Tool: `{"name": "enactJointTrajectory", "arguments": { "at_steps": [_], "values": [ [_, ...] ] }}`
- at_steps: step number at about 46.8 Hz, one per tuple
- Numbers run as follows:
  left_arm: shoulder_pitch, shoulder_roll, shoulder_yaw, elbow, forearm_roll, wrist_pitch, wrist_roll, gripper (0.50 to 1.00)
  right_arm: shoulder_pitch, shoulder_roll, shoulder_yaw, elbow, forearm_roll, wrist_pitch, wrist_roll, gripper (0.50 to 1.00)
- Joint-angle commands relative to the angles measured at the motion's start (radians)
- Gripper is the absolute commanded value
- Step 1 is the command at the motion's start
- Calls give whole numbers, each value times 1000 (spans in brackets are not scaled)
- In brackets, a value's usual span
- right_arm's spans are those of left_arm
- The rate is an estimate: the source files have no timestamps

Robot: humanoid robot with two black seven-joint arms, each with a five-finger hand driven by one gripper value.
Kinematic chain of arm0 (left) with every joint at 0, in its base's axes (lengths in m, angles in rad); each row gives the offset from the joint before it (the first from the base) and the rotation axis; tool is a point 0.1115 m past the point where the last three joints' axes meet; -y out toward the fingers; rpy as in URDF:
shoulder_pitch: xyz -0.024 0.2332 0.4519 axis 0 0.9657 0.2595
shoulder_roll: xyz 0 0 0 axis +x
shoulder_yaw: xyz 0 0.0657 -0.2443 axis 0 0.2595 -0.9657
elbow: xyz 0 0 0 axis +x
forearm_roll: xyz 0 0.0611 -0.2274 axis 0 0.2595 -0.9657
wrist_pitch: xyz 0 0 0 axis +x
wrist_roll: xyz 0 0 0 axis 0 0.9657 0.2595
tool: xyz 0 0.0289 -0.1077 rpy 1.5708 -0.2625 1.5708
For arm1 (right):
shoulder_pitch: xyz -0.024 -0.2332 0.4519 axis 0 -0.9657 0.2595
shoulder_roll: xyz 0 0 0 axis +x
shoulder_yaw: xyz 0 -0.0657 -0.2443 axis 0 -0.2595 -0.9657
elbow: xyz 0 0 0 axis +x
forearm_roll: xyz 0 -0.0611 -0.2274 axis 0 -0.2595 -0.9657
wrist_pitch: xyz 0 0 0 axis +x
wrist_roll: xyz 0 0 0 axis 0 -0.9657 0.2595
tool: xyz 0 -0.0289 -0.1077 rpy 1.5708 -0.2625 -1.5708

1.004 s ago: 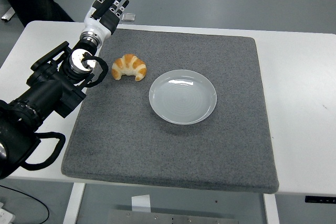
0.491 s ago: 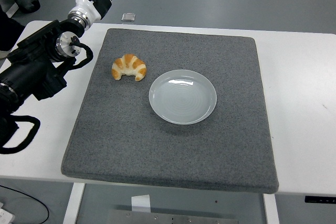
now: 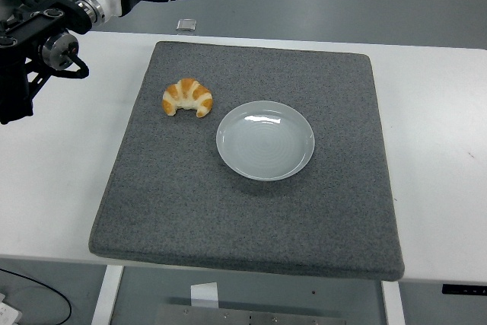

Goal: Place the bread on the plate

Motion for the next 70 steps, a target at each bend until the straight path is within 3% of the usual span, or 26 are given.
{"name": "enactJointTrajectory", "arguments": {
  "at_steps": [1, 13, 21, 30, 41, 53, 70],
  "values": [
    [-31, 28, 78, -15, 10, -17, -1, 1000, 0, 0, -1, 0, 0, 0, 0, 932],
    [-153, 91, 294, -48, 67, -98, -7, 1000, 0, 0, -1, 1, -1, 0, 0, 932],
    [-208, 131, 319, -57, 182, -124, -10, 1000, 0, 0, 1, 0, -1, 0, 0, 932],
    [-228, 133, 385, -61, 181, -122, -6, 1000, 0, 0, -1, 0, -1, 0, 0, 932],
    [-274, 171, 489, -190, 182, -124, -12, 1000, 0, 0, 1, 1, 0, 0, 0, 932],
    [-303, 173, 613, -226, 196, -124, -13, 1000, 0, 0, 1, 0, -1, 0, 0, 932],
    [-288, 168, 630, -247, 415, -101, -78, 1000, 0, 0, 1, 0, -1, 0, 0, 932]
  ]
}}
